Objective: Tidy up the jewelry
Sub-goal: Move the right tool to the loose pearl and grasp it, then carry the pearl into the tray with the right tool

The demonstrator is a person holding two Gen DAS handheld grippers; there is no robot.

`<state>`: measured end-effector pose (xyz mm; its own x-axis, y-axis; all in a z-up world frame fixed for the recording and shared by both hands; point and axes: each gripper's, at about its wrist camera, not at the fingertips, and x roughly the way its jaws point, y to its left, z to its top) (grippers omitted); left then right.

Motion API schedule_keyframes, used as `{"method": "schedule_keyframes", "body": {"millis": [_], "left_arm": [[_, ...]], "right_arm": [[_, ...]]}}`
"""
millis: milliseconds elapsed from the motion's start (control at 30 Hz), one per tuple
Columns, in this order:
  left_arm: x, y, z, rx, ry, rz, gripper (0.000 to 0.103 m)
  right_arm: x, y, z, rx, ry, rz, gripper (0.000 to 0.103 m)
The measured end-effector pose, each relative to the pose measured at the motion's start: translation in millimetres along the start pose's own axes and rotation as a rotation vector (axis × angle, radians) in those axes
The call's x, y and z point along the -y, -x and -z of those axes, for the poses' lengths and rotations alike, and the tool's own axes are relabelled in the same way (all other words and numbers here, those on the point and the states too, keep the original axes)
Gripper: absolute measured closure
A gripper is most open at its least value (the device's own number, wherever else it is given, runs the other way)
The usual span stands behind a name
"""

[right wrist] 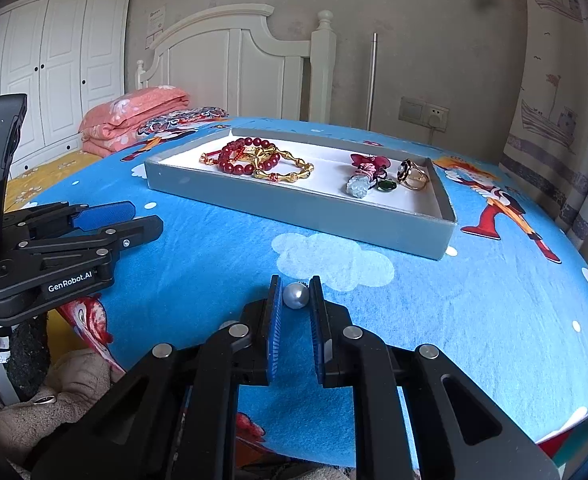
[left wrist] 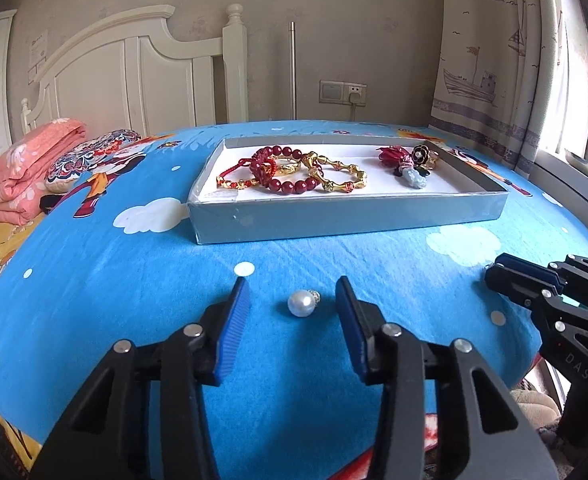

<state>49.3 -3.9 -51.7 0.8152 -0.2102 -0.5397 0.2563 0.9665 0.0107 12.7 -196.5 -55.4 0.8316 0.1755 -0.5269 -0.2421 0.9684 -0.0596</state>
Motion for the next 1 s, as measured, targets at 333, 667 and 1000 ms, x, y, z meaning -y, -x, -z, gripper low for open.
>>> {"method": "schedule_keyframes", "body": {"millis": [333, 667, 1000], "left_arm": [[2.6, 3.3, 2.7, 0.010, -0.008, 0.015, 0.088], [8.8, 10.9, 2.1, 0.041, -0.034, -0.021, 0.088], [11.7, 8.7, -4.5, 0.066, -0.024, -0.074, 0.088]], "right_arm": [[0.5, 0.8, 0.5, 0.001, -0.002, 0.004, 0.090], [-1.2, 5.1, -3.9, 0.025, 0.012, 0.026, 0.090], [5.6, 1.7, -17.3, 0.055, -0.028, 0.087, 0.090]]}}
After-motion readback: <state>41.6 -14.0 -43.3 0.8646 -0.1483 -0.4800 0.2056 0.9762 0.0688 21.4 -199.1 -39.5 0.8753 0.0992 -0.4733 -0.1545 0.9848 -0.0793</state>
